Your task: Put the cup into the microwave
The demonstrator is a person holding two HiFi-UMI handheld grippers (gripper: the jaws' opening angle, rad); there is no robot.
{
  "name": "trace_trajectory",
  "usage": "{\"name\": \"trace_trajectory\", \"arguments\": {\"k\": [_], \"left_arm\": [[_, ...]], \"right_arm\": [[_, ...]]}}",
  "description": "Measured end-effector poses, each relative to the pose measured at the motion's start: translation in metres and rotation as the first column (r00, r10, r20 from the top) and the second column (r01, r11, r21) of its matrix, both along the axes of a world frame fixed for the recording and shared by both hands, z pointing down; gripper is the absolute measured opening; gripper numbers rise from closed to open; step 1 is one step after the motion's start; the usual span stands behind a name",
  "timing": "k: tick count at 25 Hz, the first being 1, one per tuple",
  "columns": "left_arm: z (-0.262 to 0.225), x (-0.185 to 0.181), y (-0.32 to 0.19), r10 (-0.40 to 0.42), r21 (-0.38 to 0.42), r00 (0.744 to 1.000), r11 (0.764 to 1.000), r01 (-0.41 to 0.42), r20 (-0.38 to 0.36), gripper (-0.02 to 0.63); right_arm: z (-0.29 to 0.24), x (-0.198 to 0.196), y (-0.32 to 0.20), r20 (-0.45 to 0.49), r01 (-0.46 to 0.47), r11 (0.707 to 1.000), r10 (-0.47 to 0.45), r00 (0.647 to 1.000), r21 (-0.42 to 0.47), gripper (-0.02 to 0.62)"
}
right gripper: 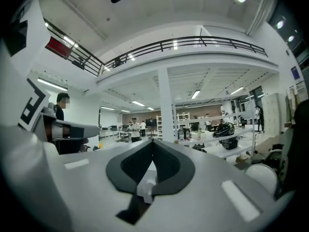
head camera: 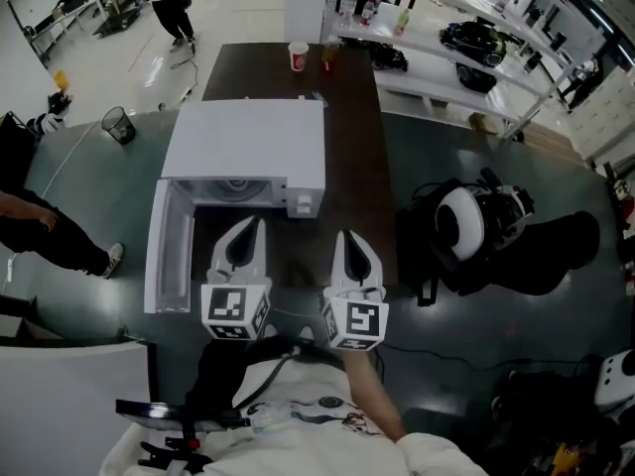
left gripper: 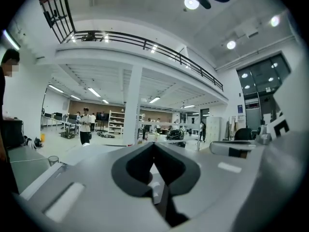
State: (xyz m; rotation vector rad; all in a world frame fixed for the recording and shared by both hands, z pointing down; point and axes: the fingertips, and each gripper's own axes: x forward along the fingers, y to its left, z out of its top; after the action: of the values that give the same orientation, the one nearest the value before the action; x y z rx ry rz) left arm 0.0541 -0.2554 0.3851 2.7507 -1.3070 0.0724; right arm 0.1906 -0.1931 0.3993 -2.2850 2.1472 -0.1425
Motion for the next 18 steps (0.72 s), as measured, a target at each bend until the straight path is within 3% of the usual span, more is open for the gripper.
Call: {"name": "trace_trajectory", "arguments": {"k": [4,18], "left_arm": [[0.007,0.013,0.016,0.063,-0.061,0.997,0.996,-0.066,-0.045,-0.002],[0.023,0.008,0.061,0.05,-0.093,0.999,0.994,-0.051,-0.018,0.0]], "right_arm": [[0.012,0.018,0.01,0.017,-0.043,0.999,0.043,0.999,-0.031,0.002],[0.022,0.008,0.047,0.025,0.024,0.998,-0.023,0.999,-0.051,0.002]]}}
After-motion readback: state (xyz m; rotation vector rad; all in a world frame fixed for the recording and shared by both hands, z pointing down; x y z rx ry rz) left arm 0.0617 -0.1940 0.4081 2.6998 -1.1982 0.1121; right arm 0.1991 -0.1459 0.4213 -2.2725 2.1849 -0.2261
